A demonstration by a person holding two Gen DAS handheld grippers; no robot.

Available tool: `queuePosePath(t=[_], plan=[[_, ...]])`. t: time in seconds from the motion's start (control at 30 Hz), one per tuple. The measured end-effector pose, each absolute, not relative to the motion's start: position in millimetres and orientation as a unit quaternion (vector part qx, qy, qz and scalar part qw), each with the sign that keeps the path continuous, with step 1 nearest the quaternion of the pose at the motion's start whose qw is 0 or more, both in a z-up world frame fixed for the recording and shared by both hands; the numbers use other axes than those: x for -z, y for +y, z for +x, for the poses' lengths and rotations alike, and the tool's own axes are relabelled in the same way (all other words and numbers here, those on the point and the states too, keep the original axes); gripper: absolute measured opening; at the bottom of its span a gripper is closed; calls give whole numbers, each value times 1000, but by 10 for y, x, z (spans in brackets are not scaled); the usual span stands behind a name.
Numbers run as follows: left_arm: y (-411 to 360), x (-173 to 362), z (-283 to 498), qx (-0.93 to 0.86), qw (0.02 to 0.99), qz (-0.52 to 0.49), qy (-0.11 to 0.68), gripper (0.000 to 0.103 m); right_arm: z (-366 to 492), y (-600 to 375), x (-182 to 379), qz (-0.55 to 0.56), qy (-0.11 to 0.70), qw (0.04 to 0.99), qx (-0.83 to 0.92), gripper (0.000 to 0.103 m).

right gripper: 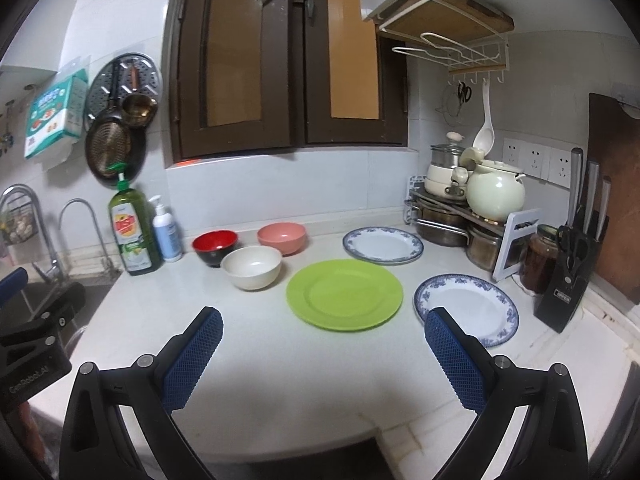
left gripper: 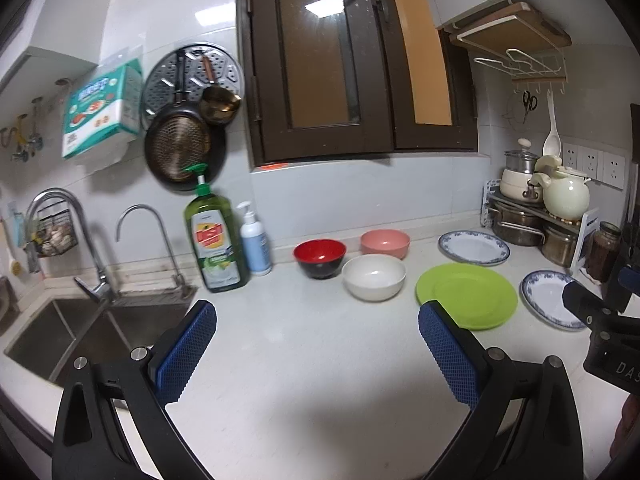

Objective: Organize plates and bowls
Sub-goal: 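Move both tools down toward the rim of the lime-green plate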

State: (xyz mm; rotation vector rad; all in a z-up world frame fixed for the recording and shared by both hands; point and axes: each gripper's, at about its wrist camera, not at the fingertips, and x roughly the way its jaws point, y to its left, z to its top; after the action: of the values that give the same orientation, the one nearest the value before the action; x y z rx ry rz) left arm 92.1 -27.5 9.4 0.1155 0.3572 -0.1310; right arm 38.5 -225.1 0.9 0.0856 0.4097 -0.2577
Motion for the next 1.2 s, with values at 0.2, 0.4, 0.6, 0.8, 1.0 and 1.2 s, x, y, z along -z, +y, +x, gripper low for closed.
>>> queuePosePath(t=[0.2, 0.4, 0.6, 0.8, 1.0, 1.2], plan=[[-539, -103, 1382, 72, 981, 63, 170, 103, 854, -2553, 23, 45, 206, 969, 131, 102], [-842, -62, 1863, 77, 978, 49, 187, 103, 1389, -2863, 62, 50, 215, 968, 118, 102], [-1180, 96, 2290, 73, 972, 42, 217, 98, 1884, -3154, 235, 63, 242, 962, 113, 102], [-1458, 300, 2620, 80, 966, 53, 238, 94, 2301, -3445, 469, 75, 274, 951, 121, 102], [-1668, 538, 2915, 93, 956, 41, 274, 90, 2576, -3644, 654, 71, 295, 944, 132, 101], [-1932, 899, 3167, 113, 934, 33, 336, 78, 2843, -3886, 897, 66, 330, 933, 129, 95]])
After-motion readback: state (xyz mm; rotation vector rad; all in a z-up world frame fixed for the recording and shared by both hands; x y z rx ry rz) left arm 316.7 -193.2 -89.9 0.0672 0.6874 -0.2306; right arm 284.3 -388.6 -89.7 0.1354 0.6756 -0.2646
